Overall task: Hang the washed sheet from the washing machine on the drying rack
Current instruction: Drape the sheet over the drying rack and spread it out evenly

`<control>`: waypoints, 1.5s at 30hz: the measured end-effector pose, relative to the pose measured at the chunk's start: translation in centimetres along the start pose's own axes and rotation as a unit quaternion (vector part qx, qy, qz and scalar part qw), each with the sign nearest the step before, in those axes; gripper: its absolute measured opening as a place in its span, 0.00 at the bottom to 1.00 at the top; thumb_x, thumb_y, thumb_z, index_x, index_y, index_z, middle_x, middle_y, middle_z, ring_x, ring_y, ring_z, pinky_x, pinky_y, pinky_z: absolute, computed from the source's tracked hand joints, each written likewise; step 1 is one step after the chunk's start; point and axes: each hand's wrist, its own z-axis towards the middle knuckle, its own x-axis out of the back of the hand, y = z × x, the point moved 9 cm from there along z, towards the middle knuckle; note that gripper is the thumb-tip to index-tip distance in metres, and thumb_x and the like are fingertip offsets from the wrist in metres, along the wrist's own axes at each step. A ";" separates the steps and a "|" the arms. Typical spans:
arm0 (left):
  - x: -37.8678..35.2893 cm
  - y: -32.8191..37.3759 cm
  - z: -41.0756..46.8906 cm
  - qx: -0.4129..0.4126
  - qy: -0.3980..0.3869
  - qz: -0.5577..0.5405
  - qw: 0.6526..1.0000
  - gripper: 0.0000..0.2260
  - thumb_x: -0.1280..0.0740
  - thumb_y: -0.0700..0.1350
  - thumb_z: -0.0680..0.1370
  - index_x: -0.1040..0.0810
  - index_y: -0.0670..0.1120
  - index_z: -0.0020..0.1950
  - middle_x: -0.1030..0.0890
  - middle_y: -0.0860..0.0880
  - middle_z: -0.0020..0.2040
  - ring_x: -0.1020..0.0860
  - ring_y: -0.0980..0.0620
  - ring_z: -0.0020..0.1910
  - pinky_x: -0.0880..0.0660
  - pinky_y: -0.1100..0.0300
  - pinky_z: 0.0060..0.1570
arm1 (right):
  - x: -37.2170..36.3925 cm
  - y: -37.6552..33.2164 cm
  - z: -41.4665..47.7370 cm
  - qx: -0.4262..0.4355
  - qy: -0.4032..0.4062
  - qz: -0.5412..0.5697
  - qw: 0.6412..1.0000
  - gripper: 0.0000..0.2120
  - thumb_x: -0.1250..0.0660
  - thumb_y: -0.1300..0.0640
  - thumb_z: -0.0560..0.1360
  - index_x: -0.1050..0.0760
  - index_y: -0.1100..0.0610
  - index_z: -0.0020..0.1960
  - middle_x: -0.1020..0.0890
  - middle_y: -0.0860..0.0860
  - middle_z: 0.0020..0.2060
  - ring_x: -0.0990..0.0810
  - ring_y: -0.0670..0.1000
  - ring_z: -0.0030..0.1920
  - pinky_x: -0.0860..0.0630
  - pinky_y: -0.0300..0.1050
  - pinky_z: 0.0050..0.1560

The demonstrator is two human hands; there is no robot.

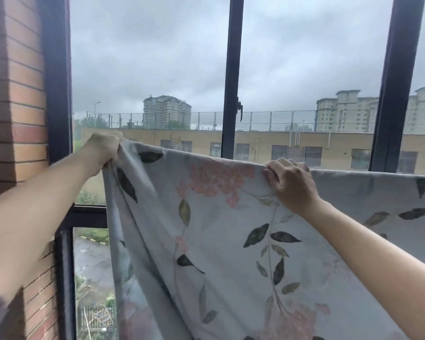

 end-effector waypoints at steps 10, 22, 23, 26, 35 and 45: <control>-6.4 2.8 -5.9 -0.003 -0.268 -0.219 0.938 0.13 0.47 0.43 0.82 0.29 0.44 0.42 0.27 0.46 0.33 0.28 0.50 0.31 0.24 0.55 0.36 | -4.6 -19.9 -3.7 0.058 -0.150 0.148 0.976 0.19 0.39 0.36 0.73 0.32 0.53 0.43 0.24 0.47 0.36 0.24 0.52 0.36 0.32 0.46 0.35; -1.3 0.8 -3.1 -0.042 -0.108 -0.135 0.984 0.15 0.46 0.42 0.81 0.24 0.43 0.39 0.21 0.45 0.39 0.21 0.49 0.40 0.22 0.51 0.48 | -5.6 -18.1 -4.3 -0.109 -0.427 0.379 0.813 0.09 0.39 0.61 0.75 0.20 0.59 0.43 0.18 0.52 0.35 0.19 0.50 0.33 0.21 0.41 0.33; -0.5 0.6 -2.7 -0.036 -0.098 -0.139 0.985 0.14 0.46 0.43 0.81 0.24 0.43 0.41 0.21 0.44 0.40 0.21 0.48 0.40 0.22 0.51 0.47 | -5.7 -18.7 -3.8 -0.103 -0.420 0.374 0.820 0.09 0.39 0.61 0.75 0.19 0.60 0.46 0.17 0.54 0.37 0.18 0.51 0.34 0.20 0.42 0.34; 0.8 -1.3 -1.5 0.005 -0.063 -0.135 0.989 0.13 0.44 0.44 0.80 0.23 0.40 0.47 0.21 0.43 0.43 0.20 0.46 0.41 0.20 0.51 0.46 | -7.3 -22.0 -4.3 -0.082 -0.425 0.367 0.823 0.11 0.38 0.59 0.75 0.20 0.62 0.51 0.16 0.59 0.44 0.16 0.57 0.40 0.17 0.53 0.42; 4.3 -6.3 0.2 0.104 0.029 -0.079 0.991 0.11 0.33 0.46 0.78 0.26 0.42 0.39 0.29 0.46 0.32 0.29 0.50 0.25 0.27 0.55 0.26 | -3.1 -20.7 3.4 0.036 -0.095 0.176 0.979 0.10 0.38 0.51 0.76 0.23 0.52 0.54 0.20 0.50 0.49 0.22 0.53 0.50 0.27 0.47 0.52; 4.6 -4.7 2.9 0.079 0.142 -0.124 0.979 0.17 0.33 0.48 0.78 0.24 0.36 0.59 0.21 0.43 0.54 0.21 0.43 0.50 0.21 0.52 0.47 | -3.1 -14.2 6.3 0.004 -0.089 0.167 0.982 0.14 0.42 0.50 0.70 0.27 0.54 0.30 0.23 0.48 0.24 0.22 0.53 0.31 0.30 0.43 0.31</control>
